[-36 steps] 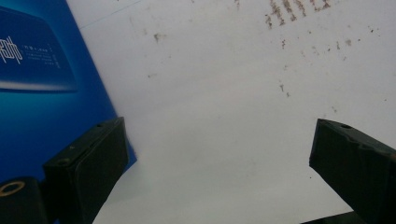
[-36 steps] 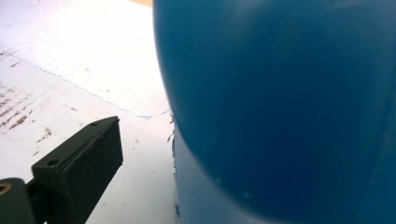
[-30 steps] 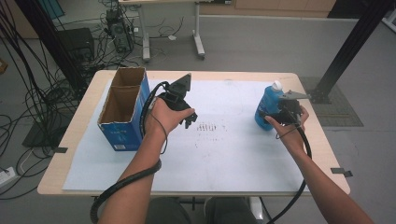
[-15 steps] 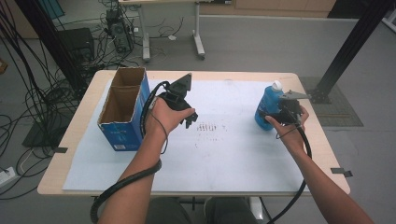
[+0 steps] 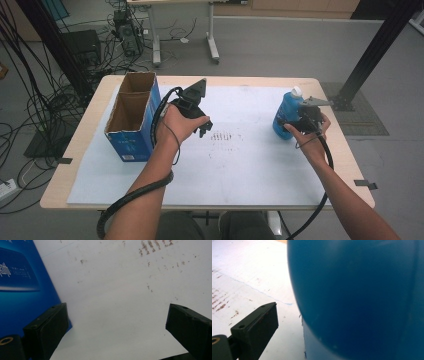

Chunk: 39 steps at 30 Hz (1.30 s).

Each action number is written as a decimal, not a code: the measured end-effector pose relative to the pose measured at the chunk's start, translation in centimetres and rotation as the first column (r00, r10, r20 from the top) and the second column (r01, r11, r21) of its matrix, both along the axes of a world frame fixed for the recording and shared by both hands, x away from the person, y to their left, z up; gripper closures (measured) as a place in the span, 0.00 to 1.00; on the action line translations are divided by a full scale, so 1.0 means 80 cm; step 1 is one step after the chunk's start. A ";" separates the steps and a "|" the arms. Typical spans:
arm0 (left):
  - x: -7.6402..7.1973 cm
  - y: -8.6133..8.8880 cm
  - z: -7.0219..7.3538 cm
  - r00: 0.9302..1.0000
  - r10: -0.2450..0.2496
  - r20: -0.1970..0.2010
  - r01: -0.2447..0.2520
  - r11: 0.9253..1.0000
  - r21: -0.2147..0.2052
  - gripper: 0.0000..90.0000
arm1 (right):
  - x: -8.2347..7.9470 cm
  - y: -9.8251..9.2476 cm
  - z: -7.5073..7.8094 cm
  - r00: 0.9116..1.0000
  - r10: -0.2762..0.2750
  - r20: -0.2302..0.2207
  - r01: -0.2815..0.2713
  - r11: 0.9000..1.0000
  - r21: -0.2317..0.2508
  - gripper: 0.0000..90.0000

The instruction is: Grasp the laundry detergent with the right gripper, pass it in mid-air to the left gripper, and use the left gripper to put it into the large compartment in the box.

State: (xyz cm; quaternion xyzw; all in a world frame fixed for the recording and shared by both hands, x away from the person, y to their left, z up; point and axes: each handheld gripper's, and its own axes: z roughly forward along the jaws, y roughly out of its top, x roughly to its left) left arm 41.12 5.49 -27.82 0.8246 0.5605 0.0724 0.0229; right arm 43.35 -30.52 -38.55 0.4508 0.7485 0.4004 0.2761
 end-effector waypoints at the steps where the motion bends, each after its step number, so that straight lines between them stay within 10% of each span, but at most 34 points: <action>1: 0.000 0.000 0.000 1.000 -0.001 -0.001 0.001 1.000 -0.001 0.06 | 0.000 0.000 0.000 1.000 -0.002 0.001 0.002 1.000 0.001 0.03; 39: -0.002 0.001 -0.003 1.000 -0.006 -0.001 0.006 1.000 -0.001 0.06 | 0.005 -0.001 -0.008 1.000 -0.008 -0.015 0.008 1.000 0.000 0.16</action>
